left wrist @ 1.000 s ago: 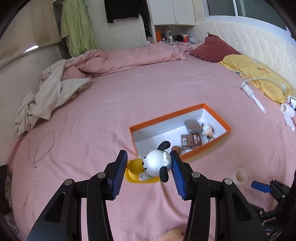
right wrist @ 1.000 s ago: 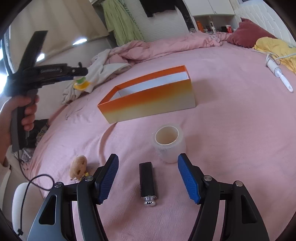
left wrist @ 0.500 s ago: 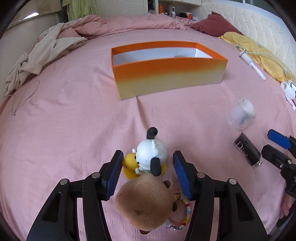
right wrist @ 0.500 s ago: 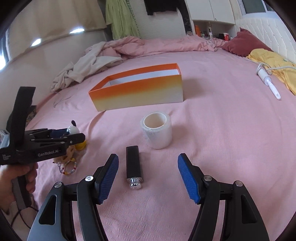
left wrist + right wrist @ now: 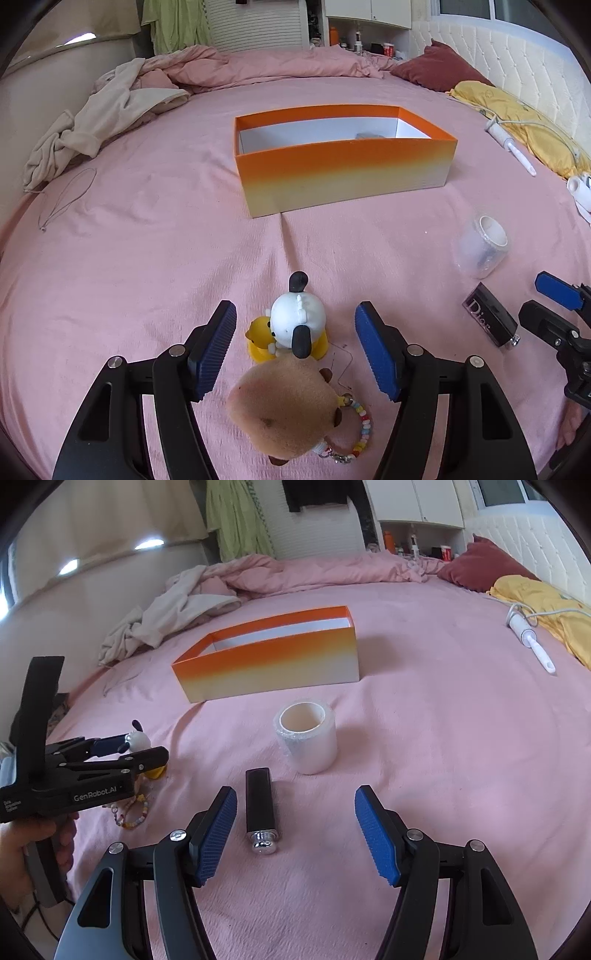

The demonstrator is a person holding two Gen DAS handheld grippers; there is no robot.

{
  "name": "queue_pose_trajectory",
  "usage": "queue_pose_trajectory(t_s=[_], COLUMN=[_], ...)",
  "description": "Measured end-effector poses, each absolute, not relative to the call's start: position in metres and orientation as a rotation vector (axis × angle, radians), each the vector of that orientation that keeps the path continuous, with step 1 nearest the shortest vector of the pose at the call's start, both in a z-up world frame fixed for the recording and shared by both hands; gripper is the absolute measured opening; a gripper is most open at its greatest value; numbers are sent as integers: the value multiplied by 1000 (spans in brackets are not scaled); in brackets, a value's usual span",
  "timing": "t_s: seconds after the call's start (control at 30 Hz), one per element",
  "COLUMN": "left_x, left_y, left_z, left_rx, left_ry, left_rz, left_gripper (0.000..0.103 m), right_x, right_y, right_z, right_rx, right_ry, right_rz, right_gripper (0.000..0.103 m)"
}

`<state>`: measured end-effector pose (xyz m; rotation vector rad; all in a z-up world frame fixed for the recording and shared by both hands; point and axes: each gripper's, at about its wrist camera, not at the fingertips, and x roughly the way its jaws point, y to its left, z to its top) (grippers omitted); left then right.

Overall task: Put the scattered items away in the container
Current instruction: 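Set the Snoopy figure on the bed by the plush, open left gripper, then grasp the silver metal tin in the box with the right gripper, lift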

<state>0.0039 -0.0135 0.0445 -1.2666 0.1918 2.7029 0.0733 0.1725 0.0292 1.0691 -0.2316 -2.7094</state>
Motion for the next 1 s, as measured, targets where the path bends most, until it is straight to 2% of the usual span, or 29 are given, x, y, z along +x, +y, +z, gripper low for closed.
queue_pose_trajectory(t_s=[0.17, 0.3, 0.5, 0.6, 0.7, 0.83, 1.0], left_x=[5, 2, -1, -4, -6, -12, -16], left_y=[-20, -24, -28, -29, -31, -32, -34], left_z=[55, 58, 61, 60, 60, 58, 59], left_rx=[-1216, -1211, -1189, -1191, -1190, -1197, -1188], left_ry=[134, 103, 63, 35, 26, 20, -10], left_rz=[2728, 2736, 2748, 2743, 2750, 2745, 2742], left_gripper=[67, 67, 67, 67, 67, 67, 67], right_x=[68, 45, -39, -102, -160, -206, -236], right_y=[172, 173, 166, 151, 138, 117, 113], right_z=[36, 62, 117, 124, 114, 93, 56], right_rx=[1043, 971, 941, 1099, 1301, 1462, 1675], right_ry=[-246, -237, -169, -90, -50, 94, 83], right_rz=[-2714, -2727, -2739, -2695, -2630, -2592, -2543], right_gripper=[66, 66, 66, 66, 66, 66, 65])
